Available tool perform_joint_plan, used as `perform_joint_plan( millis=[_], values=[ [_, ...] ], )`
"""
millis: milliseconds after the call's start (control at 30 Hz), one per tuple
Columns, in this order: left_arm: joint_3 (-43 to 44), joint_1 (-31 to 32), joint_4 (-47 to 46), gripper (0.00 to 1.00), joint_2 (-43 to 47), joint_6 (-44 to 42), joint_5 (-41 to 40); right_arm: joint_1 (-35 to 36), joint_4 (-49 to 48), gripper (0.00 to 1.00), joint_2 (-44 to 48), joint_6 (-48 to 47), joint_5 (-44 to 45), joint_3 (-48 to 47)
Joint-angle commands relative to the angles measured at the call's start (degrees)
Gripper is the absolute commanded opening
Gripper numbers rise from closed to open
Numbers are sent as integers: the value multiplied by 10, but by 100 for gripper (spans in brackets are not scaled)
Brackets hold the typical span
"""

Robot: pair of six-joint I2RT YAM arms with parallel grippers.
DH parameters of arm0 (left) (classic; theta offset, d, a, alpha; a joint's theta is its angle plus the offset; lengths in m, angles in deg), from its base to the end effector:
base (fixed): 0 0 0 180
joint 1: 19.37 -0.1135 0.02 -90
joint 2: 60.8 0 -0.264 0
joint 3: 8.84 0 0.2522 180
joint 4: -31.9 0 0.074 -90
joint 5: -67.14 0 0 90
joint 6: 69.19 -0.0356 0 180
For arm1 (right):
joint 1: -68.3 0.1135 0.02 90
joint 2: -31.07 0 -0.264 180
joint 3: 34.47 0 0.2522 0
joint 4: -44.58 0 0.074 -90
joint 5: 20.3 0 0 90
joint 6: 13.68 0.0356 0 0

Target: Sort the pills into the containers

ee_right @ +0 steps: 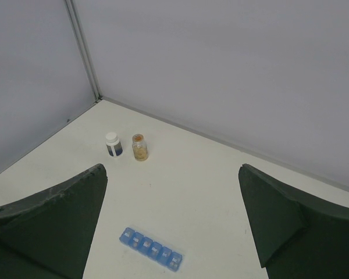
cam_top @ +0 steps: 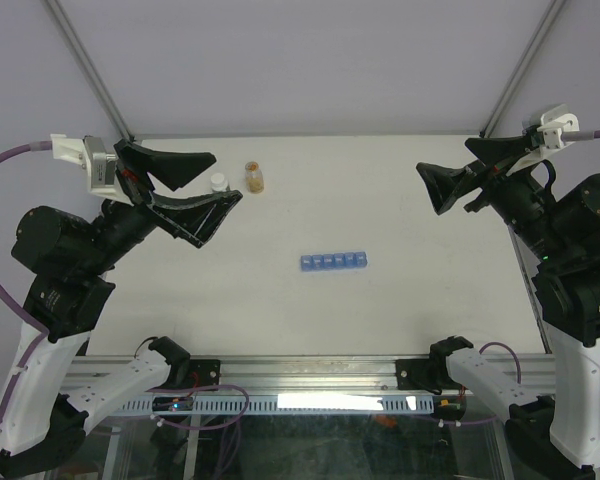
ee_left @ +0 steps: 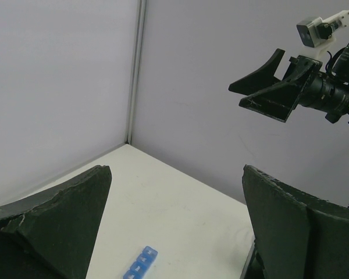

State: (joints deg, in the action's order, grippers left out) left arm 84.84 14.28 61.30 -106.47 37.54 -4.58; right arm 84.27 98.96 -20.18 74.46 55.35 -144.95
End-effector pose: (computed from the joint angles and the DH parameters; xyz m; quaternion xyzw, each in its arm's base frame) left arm 0.0824 -0.0683 0.5242 0.2124 0.5508 -0.4251 0.6861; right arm 0.0859 0.0338 0.5453 -0.1949 0.6489 0.1736 0.7147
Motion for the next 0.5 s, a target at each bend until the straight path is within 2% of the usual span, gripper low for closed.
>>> perform_joint_plan(
  millis=[0,467],
  values=[
    [17,-4,8,99,3,-14,8,-2,-19,99,3,2,5,-9],
    [17,-4,9,99,3,-13,8,-2,-19,99,4,-2,8,-7]
  ],
)
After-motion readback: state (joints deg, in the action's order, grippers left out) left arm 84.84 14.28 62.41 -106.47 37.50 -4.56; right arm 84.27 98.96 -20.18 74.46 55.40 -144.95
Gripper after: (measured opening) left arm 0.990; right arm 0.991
